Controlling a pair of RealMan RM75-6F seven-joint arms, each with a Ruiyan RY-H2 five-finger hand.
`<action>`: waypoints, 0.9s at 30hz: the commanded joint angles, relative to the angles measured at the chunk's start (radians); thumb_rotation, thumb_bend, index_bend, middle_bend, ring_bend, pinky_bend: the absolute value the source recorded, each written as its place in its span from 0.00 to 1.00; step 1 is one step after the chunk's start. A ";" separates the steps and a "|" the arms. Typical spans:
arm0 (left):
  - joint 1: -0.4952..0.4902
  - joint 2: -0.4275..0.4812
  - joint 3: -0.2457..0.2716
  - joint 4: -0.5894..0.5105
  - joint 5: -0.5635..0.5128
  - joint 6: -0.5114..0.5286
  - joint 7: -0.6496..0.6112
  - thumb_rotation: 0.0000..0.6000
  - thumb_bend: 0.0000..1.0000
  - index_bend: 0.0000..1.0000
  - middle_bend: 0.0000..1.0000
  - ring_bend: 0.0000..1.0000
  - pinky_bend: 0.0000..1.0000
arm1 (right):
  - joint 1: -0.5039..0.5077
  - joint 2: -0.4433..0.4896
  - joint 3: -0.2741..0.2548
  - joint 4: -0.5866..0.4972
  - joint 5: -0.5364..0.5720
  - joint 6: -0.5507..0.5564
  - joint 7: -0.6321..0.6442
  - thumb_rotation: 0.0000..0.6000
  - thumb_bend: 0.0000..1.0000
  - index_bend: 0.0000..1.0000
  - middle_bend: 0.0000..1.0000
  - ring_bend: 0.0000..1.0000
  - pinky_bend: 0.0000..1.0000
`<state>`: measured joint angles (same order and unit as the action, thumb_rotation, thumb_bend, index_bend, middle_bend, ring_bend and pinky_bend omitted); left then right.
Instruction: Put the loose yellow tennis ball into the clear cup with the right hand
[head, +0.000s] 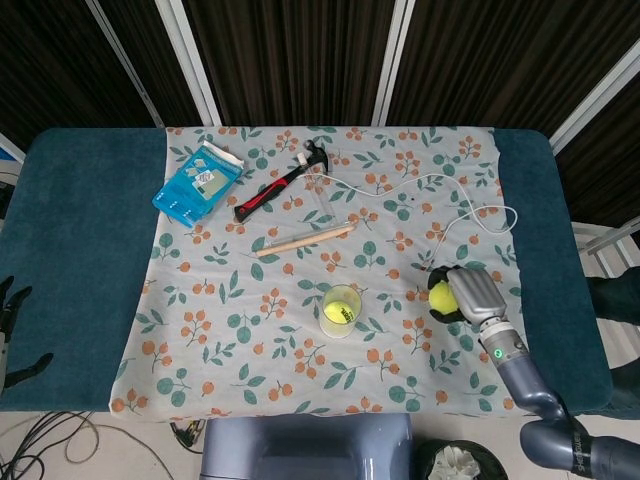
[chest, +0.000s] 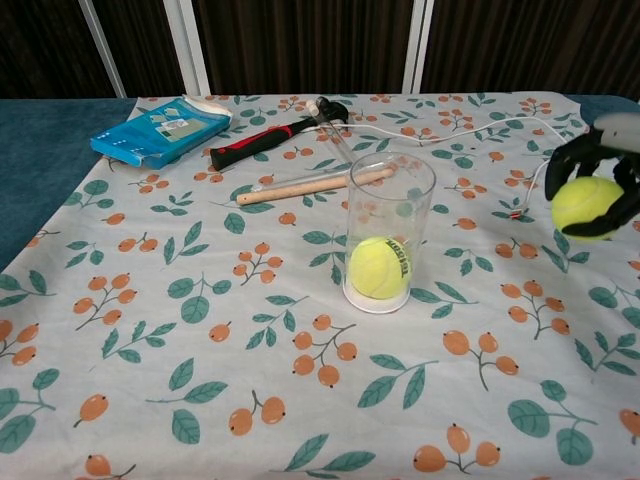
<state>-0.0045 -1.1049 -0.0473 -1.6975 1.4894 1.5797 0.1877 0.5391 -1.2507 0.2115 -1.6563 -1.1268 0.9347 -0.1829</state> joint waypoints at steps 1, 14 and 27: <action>0.000 -0.001 0.000 0.000 0.001 0.001 0.002 1.00 0.02 0.14 0.00 0.00 0.00 | 0.051 0.104 0.067 -0.092 0.037 -0.042 -0.010 1.00 0.36 0.60 0.43 0.49 0.77; 0.001 0.001 -0.006 0.002 -0.010 0.003 -0.009 1.00 0.02 0.14 0.00 0.00 0.00 | 0.197 0.240 0.134 -0.290 0.201 -0.126 -0.123 1.00 0.35 0.60 0.43 0.48 0.85; 0.002 0.007 -0.011 0.005 -0.019 0.002 -0.027 1.00 0.02 0.14 0.00 0.00 0.00 | 0.342 0.133 0.107 -0.375 0.349 -0.035 -0.293 1.00 0.35 0.58 0.43 0.47 0.91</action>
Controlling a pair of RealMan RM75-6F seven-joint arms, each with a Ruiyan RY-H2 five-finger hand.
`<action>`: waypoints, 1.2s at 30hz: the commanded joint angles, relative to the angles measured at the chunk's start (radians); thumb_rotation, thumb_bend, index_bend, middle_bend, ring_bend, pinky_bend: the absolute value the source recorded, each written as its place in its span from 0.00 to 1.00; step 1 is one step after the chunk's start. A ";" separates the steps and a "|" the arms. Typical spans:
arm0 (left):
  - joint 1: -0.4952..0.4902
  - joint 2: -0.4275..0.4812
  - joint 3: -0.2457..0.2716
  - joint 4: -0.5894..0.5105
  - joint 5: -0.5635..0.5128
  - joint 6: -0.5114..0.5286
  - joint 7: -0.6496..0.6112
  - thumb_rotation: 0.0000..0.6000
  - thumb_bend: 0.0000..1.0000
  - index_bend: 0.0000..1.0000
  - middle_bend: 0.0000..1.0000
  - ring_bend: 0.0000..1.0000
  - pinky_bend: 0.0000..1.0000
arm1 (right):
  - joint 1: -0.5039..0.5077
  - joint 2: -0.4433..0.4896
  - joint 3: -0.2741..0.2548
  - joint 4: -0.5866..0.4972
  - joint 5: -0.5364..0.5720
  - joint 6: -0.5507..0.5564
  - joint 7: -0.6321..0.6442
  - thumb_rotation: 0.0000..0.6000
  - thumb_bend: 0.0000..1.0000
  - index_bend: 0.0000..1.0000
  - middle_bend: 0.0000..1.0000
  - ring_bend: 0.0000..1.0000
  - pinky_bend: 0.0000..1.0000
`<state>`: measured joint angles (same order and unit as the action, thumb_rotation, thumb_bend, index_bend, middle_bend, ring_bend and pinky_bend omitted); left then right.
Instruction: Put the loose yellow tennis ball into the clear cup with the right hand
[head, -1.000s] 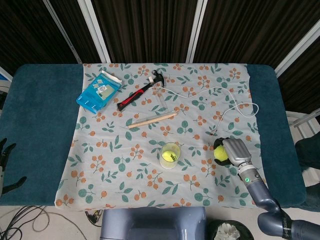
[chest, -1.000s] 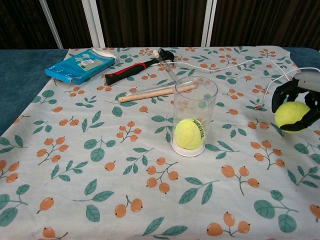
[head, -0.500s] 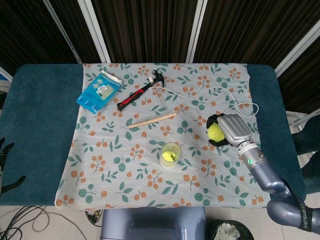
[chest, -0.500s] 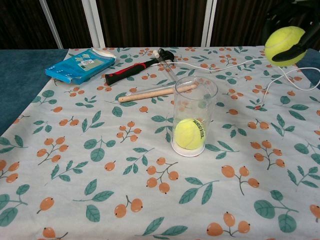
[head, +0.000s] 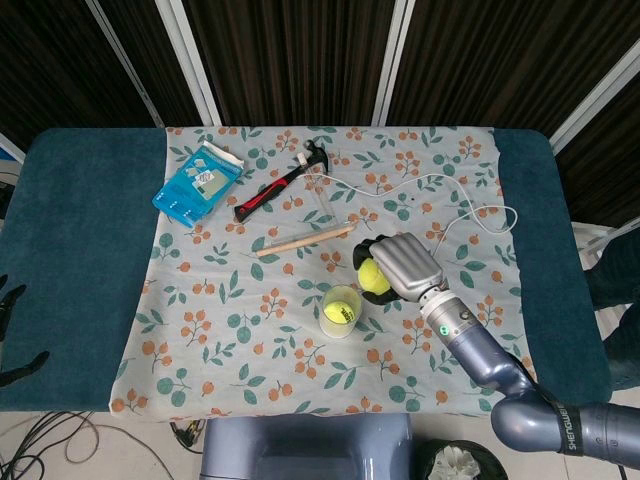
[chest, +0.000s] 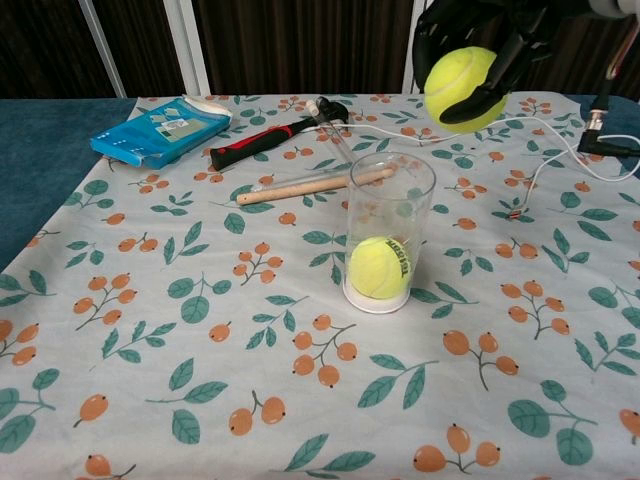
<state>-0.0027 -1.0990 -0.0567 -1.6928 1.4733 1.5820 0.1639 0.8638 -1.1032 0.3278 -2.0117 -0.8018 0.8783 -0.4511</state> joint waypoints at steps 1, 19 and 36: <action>0.001 0.002 -0.002 0.001 -0.005 0.000 -0.005 1.00 0.02 0.14 0.00 0.00 0.00 | 0.023 -0.018 -0.014 -0.028 0.032 0.029 -0.034 1.00 0.36 0.58 0.43 0.47 0.91; 0.003 0.007 -0.006 0.002 -0.008 0.006 -0.018 1.00 0.02 0.14 0.00 0.00 0.00 | 0.133 -0.089 -0.048 -0.083 0.154 0.075 -0.107 1.00 0.35 0.39 0.28 0.29 0.97; 0.007 0.010 -0.011 0.000 -0.016 0.012 -0.022 1.00 0.02 0.14 0.00 0.00 0.00 | 0.188 -0.049 -0.059 -0.111 0.224 0.137 -0.150 1.00 0.31 0.12 0.02 0.08 1.00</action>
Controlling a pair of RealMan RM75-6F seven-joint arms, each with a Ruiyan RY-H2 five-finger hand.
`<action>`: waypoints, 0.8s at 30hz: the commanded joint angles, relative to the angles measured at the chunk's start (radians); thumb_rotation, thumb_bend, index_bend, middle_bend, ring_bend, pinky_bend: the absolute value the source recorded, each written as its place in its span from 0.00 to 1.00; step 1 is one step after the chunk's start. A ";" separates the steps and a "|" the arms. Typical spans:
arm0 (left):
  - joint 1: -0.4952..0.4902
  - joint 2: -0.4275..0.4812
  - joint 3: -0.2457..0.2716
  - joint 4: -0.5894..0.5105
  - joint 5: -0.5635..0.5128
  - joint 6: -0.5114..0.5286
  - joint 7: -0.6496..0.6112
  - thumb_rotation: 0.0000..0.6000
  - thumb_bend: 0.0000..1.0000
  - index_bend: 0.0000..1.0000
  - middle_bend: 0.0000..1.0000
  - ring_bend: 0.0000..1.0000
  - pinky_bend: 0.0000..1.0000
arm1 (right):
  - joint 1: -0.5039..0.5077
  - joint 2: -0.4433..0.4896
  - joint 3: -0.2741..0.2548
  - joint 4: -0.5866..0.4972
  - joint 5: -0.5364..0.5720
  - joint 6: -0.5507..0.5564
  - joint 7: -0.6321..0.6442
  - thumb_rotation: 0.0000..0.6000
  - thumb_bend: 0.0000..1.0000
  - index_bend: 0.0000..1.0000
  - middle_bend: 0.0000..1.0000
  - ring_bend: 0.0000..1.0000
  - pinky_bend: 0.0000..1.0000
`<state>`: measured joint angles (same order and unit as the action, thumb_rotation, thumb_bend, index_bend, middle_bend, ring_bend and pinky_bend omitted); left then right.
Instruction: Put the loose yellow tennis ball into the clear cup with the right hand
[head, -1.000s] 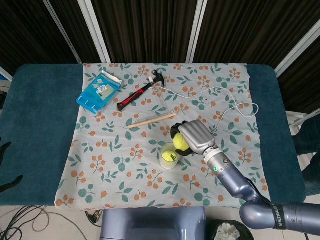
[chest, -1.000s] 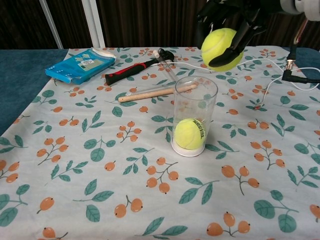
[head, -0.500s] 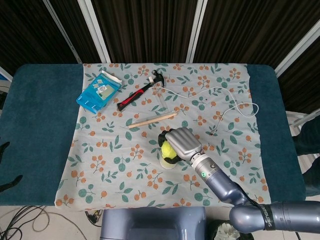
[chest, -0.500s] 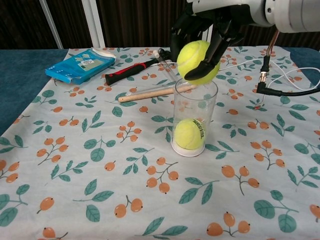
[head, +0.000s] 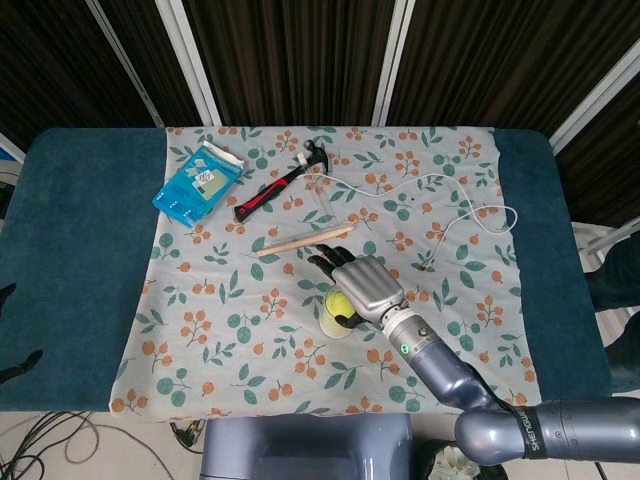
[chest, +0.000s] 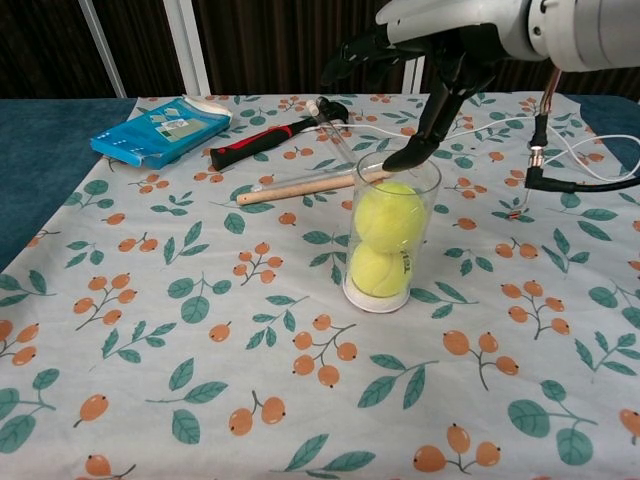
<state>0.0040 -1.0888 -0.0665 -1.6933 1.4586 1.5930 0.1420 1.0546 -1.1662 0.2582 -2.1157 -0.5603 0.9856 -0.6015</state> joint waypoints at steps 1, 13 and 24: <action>0.001 0.001 -0.002 0.001 -0.003 0.002 -0.001 1.00 0.02 0.14 0.00 0.00 0.00 | -0.009 0.026 0.014 -0.009 -0.038 0.058 -0.006 1.00 0.31 0.12 0.02 0.07 1.00; -0.003 -0.005 0.002 -0.004 -0.005 -0.010 0.017 1.00 0.02 0.14 0.00 0.00 0.00 | -0.304 0.242 -0.086 -0.053 -0.430 0.315 0.160 1.00 0.31 0.10 0.01 0.06 0.09; -0.008 -0.001 0.018 -0.018 0.012 -0.027 0.020 1.00 0.02 0.14 0.00 0.00 0.00 | -0.692 0.151 -0.363 0.204 -0.871 0.640 0.292 1.00 0.31 0.09 0.01 0.04 0.09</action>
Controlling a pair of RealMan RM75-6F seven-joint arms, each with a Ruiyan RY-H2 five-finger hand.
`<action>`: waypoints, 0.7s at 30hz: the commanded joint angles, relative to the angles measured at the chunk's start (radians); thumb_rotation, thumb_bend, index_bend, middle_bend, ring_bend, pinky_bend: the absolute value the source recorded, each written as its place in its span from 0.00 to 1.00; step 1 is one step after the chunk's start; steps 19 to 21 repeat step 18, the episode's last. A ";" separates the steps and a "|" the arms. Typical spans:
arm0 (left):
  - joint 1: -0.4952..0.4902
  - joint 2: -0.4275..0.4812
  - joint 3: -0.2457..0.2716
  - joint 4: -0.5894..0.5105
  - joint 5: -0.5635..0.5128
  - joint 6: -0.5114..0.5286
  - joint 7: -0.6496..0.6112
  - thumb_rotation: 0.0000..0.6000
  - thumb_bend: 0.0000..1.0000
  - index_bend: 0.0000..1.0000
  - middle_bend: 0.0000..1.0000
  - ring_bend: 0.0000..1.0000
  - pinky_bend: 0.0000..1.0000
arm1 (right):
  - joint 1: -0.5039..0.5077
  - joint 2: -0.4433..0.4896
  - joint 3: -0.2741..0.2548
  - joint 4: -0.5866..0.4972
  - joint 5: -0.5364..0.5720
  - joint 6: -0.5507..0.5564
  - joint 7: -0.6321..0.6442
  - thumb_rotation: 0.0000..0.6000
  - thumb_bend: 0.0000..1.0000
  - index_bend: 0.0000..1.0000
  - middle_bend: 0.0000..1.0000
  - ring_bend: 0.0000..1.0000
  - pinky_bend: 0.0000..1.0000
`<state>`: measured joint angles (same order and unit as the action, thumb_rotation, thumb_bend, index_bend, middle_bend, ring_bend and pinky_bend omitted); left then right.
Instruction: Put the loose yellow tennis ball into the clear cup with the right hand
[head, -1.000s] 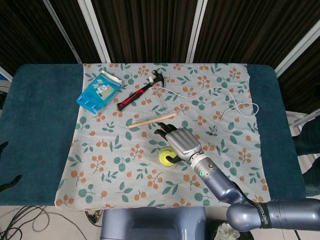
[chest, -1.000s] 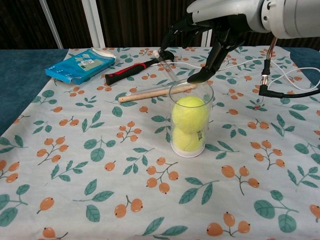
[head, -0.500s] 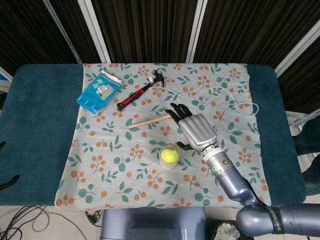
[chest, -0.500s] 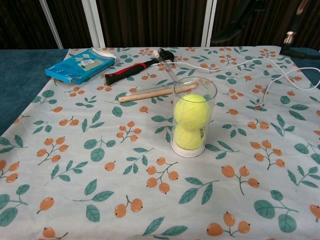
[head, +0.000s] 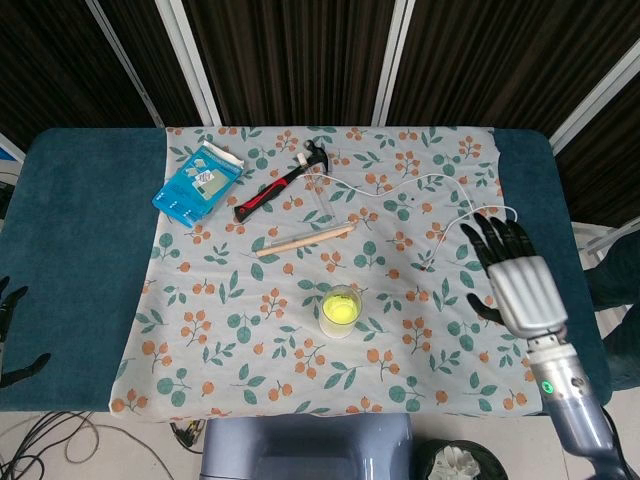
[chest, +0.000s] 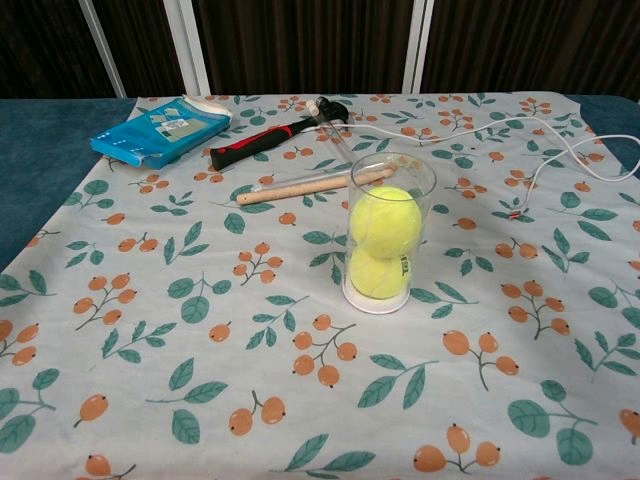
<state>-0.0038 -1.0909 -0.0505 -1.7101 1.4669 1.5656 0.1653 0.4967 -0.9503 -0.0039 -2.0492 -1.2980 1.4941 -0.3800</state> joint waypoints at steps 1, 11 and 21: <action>0.000 0.002 0.003 -0.001 0.006 0.001 -0.004 1.00 0.02 0.14 0.00 0.00 0.00 | -0.159 -0.088 -0.111 0.175 -0.155 0.155 0.080 1.00 0.31 0.09 0.01 0.04 0.09; 0.000 0.002 0.008 0.000 0.016 0.001 -0.007 1.00 0.02 0.14 0.00 0.00 0.00 | -0.293 -0.255 -0.107 0.435 -0.195 0.261 0.101 1.00 0.31 0.09 0.00 0.04 0.09; -0.004 -0.004 0.013 0.000 0.023 -0.007 0.010 1.00 0.02 0.14 0.00 0.00 0.00 | -0.305 -0.276 -0.088 0.475 -0.220 0.244 0.130 1.00 0.31 0.09 0.00 0.04 0.09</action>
